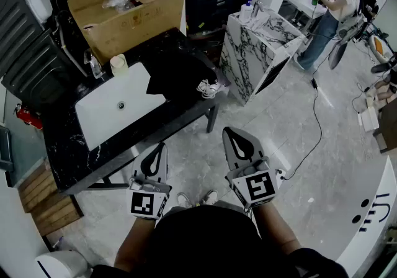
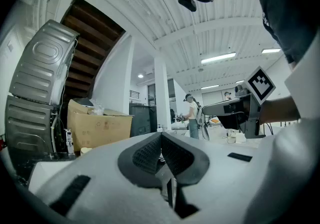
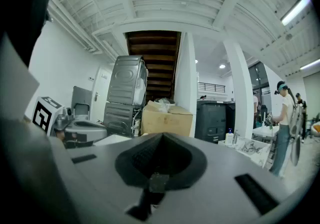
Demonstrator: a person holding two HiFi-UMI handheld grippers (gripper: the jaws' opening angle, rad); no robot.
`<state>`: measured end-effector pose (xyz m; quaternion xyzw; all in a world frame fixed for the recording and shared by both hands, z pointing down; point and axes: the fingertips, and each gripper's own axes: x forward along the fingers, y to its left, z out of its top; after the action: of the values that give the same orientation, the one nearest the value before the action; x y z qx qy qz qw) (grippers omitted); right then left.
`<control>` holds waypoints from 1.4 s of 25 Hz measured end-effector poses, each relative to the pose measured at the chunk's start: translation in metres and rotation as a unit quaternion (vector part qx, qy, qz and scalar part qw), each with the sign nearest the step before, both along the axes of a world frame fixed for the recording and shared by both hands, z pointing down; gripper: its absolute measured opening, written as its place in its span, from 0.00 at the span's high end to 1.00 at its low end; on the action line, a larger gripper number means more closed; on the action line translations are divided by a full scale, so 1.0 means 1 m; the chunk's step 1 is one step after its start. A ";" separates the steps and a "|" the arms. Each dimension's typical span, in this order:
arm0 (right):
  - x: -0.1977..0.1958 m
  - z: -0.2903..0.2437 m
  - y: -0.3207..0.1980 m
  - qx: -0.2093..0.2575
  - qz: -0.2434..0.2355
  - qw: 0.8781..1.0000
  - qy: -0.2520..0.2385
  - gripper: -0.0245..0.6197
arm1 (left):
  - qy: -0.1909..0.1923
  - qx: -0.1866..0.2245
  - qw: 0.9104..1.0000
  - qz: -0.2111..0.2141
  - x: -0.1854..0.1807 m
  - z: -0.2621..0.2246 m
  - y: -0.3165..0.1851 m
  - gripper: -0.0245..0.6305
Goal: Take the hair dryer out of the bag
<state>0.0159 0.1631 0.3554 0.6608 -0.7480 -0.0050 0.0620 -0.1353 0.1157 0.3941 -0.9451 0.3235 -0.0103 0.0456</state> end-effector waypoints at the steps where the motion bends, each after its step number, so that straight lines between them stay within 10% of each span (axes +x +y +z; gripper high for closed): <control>1: 0.002 0.000 -0.001 -0.001 -0.002 1.000 0.000 0.95 | 0.000 0.001 1.000 -0.001 0.002 -0.001 0.000 0.93; 22: 0.022 0.097 0.023 -0.098 -0.093 0.984 -0.116 0.94 | -0.046 -0.051 0.997 -0.032 0.042 0.052 -0.001 0.93; 35: 0.032 0.063 -0.101 -0.075 -0.109 0.989 -0.067 0.94 | 0.008 -0.063 0.998 0.005 0.087 0.044 -0.119 0.93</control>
<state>0.0475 0.0620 0.4181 0.5674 -0.8164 0.0889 0.0606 -0.0480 -0.0033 0.4379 -0.9477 0.3180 -0.0227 -0.0166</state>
